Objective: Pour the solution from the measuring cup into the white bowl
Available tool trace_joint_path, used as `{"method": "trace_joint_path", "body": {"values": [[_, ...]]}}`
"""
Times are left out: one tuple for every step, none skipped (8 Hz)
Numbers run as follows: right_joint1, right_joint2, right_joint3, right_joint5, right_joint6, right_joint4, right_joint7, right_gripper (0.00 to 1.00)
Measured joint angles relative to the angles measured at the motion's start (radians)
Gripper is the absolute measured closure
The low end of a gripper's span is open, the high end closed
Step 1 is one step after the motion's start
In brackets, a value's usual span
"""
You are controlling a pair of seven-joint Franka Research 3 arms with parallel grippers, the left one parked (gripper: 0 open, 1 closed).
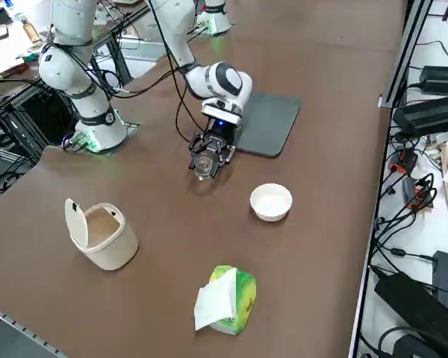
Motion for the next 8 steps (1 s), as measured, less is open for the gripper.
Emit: {"method": "trace_joint_path", "body": {"values": [[0.000,-0.013,0.003,0.000,0.009,0.019,-0.057,0.26],[0.000,-0.018,0.004,0.000,0.030,0.048,-0.098,0.26],[-0.001,-0.017,0.003,0.000,0.053,0.084,-0.122,0.26],[-0.002,-0.013,0.003,0.000,0.071,0.123,-0.152,0.26],[-0.004,-0.003,0.003,0.001,0.090,0.160,-0.178,0.26],[-0.006,0.014,0.003,0.001,0.114,0.197,-0.189,0.26],[-0.010,0.035,0.003,0.001,0.135,0.230,-0.194,0.26],[-0.017,0.057,0.002,0.001,0.147,0.261,-0.205,0.26]]}}
